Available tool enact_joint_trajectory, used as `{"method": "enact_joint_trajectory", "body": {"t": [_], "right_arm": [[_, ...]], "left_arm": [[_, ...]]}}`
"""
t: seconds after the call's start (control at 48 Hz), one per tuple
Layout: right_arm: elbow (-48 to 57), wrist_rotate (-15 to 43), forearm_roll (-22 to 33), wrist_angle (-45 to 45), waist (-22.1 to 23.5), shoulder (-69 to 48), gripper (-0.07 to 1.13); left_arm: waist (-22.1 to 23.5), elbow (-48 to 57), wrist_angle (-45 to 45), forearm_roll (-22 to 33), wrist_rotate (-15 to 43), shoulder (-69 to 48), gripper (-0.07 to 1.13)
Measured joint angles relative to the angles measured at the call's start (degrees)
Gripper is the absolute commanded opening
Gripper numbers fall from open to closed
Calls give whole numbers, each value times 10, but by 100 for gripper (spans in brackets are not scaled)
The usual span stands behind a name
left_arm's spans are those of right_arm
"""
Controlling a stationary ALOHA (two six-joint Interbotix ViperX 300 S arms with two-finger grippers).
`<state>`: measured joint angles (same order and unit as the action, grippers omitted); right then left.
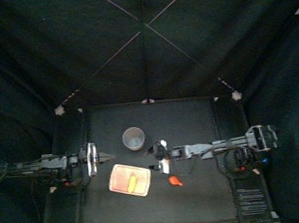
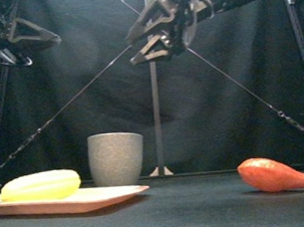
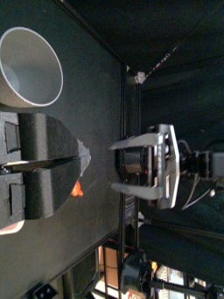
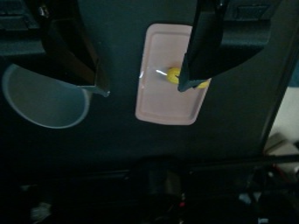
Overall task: Pick the corn then place it on the pink plate
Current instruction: Drop corn on the pink plate and return to neutral
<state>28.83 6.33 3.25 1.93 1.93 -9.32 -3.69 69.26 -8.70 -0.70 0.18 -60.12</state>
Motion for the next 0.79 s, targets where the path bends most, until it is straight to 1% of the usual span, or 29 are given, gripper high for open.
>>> {"method": "enact_joint_trajectory", "body": {"t": [0.062, 0.146, 0.292, 0.438, 0.688, 0.792], "right_arm": [[42, -1, 4, -19, 12, -53, 96], [89, -1, 6, -51, 15, -118, 96], [167, 2, 6, -99, 13, -232, 96], [229, -2, 4, -110, 2, -336, 96], [274, -2, 8, -112, -13, -417, 96], [283, -3, 9, -112, -13, -425, 96]], "left_arm": [[1, 0, 0, 0, 0, -1, -3], [1, 0, -1, -1, 0, -1, -3], [0, 0, 0, 0, 0, -3, -3], [0, 0, -1, 0, 0, -4, -3], [-2, 0, -5, 0, 0, -6, -3], [-2, 0, -6, 0, 0, -6, -3]]}}
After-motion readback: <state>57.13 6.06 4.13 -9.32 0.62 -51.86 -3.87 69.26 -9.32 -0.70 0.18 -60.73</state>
